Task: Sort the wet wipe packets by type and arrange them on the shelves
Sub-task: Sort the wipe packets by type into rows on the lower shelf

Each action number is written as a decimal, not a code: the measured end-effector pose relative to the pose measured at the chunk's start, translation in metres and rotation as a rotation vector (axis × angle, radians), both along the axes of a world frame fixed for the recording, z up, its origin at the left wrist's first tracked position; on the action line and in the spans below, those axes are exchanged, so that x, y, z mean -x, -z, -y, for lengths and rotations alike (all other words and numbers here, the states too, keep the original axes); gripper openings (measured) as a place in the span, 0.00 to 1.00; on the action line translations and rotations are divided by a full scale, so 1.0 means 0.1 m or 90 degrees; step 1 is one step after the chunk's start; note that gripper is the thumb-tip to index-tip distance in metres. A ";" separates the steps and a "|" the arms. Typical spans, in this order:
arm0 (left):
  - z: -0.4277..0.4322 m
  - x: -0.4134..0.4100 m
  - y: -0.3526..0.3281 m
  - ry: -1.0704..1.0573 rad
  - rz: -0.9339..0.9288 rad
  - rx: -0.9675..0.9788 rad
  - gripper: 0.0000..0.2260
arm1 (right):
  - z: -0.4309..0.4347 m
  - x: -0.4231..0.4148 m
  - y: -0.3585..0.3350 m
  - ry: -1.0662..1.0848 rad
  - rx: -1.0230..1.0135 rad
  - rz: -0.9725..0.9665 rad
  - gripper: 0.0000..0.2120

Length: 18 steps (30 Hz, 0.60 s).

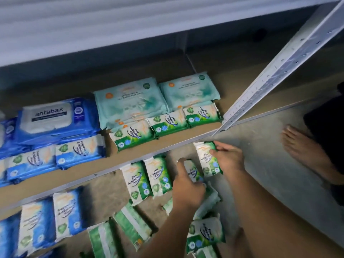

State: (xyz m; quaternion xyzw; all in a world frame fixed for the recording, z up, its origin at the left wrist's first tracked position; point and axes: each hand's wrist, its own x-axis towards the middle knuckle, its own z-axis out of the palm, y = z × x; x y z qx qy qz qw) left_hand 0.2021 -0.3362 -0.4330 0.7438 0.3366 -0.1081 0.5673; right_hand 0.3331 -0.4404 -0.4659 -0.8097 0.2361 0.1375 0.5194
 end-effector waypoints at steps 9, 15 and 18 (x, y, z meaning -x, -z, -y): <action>-0.18 -0.23 0.03 -0.013 -0.001 -0.069 0.34 | 0.00 -0.05 0.08 -0.010 0.035 -0.007 0.19; -0.29 -0.39 0.08 0.183 -0.141 -0.272 0.42 | -0.06 -0.06 0.11 -0.059 0.032 0.014 0.18; -0.27 -0.48 0.06 0.279 -0.181 -0.407 0.38 | -0.10 0.05 0.13 -0.108 0.086 0.023 0.21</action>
